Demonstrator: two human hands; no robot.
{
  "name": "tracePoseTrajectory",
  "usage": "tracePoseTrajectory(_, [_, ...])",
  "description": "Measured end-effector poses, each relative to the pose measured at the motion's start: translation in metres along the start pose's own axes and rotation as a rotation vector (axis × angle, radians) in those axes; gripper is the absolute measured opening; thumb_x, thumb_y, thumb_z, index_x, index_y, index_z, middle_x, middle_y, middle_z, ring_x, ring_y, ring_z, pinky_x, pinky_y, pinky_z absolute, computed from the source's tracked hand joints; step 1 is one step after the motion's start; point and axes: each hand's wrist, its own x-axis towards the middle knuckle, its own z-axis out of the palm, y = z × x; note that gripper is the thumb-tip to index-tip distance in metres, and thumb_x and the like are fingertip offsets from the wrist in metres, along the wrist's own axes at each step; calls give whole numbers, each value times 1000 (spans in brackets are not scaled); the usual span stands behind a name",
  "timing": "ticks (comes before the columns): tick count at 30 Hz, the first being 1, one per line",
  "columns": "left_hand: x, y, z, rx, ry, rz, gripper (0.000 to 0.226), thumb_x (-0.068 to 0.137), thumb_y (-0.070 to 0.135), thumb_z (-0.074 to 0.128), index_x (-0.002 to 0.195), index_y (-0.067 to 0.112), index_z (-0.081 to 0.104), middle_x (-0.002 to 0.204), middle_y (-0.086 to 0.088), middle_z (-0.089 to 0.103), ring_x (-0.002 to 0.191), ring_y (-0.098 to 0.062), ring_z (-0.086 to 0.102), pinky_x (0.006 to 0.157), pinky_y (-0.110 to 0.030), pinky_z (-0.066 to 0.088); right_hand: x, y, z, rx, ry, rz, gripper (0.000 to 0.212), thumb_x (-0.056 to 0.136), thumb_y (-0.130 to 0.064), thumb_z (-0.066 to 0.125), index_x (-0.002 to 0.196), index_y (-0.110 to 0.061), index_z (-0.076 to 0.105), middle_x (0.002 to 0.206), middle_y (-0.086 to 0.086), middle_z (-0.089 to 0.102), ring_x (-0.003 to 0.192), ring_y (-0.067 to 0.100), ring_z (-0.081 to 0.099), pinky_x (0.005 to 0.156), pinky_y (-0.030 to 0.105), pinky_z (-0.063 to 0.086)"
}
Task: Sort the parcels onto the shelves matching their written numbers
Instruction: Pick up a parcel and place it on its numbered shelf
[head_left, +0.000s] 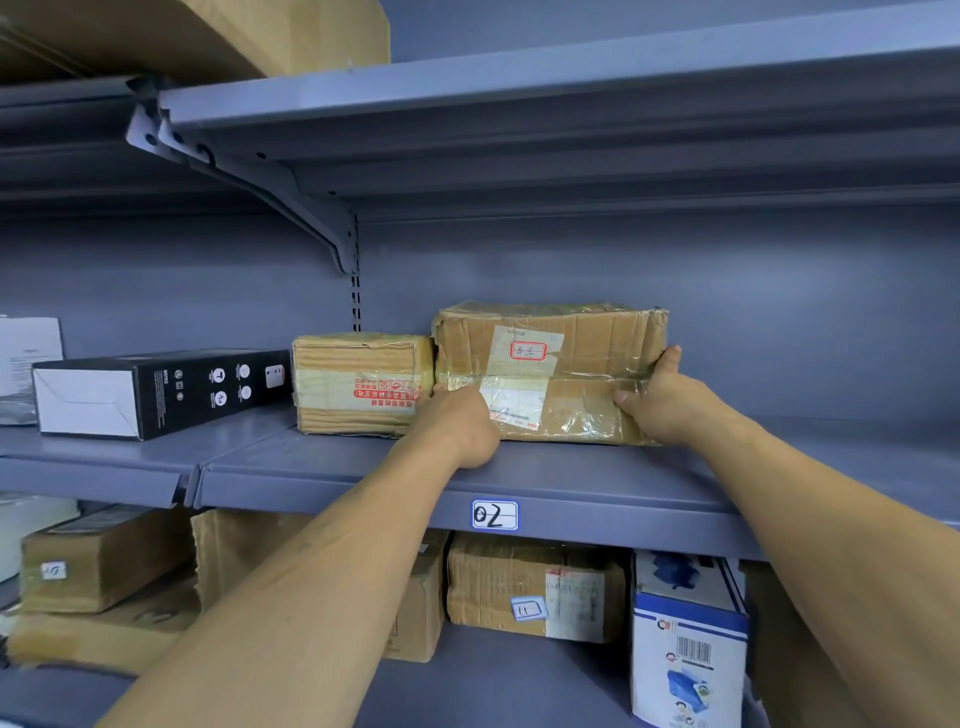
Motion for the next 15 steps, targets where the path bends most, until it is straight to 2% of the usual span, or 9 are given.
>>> tracePoseTrajectory(2, [-1,-1,-2,-69,-16,-7,27,98,23,50,121,12,60,126,-12,59,110,-30,56,85,-33,46,-5,3,-2,-53,-33,-7,87,105,-37,45,155,-2,-18,150,24,43,136,40,43,106,40,36])
tracePoseTrajectory(4, [-5,-2,-3,-107,-33,-4,27,99,24,50,121,13,59,121,-8,62,104,-27,57,80,-30,45,-12,8,-4,-104,-75,-19,84,105,-34,44,157,-2,-13,151,23,42,137,39,42,106,40,36])
tracePoseTrajectory(6, [-11,-2,-2,-139,-32,11,28,99,26,49,123,14,56,118,-8,63,104,-28,58,77,-30,43,-21,13,-7,-133,-125,-46,78,104,-36,46,159,-5,0,151,18,43,137,37,43,107,39,37])
tracePoseTrajectory(7, [-15,-2,0,-153,-18,18,26,99,27,49,121,14,56,114,-10,64,102,-29,59,74,-30,42,-25,17,-8,-150,-149,-67,72,104,-38,47,158,-7,12,150,15,46,135,35,45,106,38,38])
tracePoseTrajectory(9, [-25,0,2,-181,33,10,26,98,28,51,114,9,59,109,-15,66,95,-31,60,70,-32,44,-33,22,-11,-190,-186,-104,55,102,-42,49,147,-12,40,141,8,54,127,31,51,101,36,41])
tracePoseTrajectory(11, [-38,2,3,-206,122,-13,30,99,30,53,110,5,64,114,-13,68,95,-28,59,82,-36,51,-41,28,-15,-201,-186,-123,37,101,-46,50,119,-14,58,121,7,62,110,27,56,88,33,44])
tracePoseTrajectory(13, [-52,5,5,-233,204,-15,31,99,32,52,111,9,69,115,-9,69,102,-28,62,90,-40,54,-52,32,-20,-174,-174,-133,37,101,-48,49,97,-13,59,102,6,62,94,24,57,77,33,43])
tracePoseTrajectory(15, [-70,8,7,-266,242,-6,29,99,31,52,111,14,71,109,-6,71,99,-28,64,87,-41,56,-64,36,-23,-139,-147,-154,43,100,-50,50,101,-9,64,101,10,66,92,25,60,79,36,48])
